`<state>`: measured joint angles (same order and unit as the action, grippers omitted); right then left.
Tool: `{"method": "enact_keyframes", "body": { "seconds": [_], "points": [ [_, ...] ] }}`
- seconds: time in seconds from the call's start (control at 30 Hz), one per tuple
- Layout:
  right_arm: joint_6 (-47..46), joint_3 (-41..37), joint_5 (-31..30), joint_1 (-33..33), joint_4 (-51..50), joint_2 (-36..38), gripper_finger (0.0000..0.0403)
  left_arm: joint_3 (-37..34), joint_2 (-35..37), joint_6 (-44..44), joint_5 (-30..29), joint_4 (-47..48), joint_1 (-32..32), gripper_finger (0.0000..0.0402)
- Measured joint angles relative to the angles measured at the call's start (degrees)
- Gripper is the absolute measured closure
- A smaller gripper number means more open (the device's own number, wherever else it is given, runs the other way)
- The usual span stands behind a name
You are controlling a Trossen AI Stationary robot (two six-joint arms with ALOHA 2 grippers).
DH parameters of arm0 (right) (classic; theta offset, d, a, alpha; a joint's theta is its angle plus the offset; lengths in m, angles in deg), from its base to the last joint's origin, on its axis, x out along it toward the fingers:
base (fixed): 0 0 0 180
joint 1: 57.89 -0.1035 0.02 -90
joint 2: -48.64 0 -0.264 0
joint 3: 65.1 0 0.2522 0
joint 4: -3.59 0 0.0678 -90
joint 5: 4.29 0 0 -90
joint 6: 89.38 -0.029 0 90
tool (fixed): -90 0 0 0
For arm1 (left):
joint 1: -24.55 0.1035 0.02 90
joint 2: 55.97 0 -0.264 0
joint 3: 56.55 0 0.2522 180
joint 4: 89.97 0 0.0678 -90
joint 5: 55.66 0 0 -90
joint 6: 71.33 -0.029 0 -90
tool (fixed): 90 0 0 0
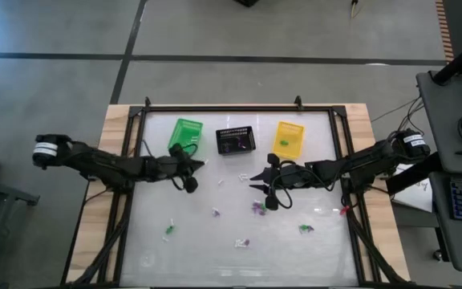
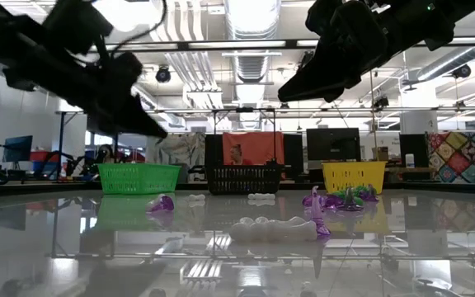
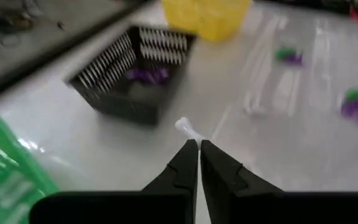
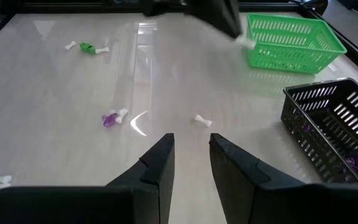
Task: Sort Halloween decoration
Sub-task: Put the white bone toy into the green basket, then put the purple witch hat toy into the black basket
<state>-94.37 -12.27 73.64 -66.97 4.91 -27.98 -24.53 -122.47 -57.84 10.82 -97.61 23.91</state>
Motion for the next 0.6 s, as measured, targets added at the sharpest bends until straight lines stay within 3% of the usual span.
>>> {"method": "enact_keyframes", "body": {
  "seconds": [0.1, 0.27, 0.33, 0.5, 0.6],
  "points": [
    [-0.05, 0.0, 0.0, 0.0, 0.06, 0.0, 0.0307, 0.04, 5.52, -0.82, -5.45, 3.97, 0.33, 0.0401],
    [-0.09, 0.0, -0.02, 0.0, 0.2, 0.0, 0.0307, 0.08, 11.26, -0.97, -12.43, 19.93, 5.81, 0.0401],
    [0.0, 0.0, -0.02, 0.0, 0.22, 0.0, 0.0307, 0.02, 11.4, -1.57, -11.5, 22.08, 9.91, 0.0401],
    [-0.16, 0.0, -0.04, 0.24, 0.25, 0.0, 0.0307, 0.57, 10.05, -3.86, -2.05, 20.75, 19.59, 0.0401],
    [-0.45, 0.28, -0.04, 0.37, -0.15, 0.0, 0.0307, 1.5, 9.23, -3.67, -1.5, 21.71, 22.06, 0.0401]
  ]
}}
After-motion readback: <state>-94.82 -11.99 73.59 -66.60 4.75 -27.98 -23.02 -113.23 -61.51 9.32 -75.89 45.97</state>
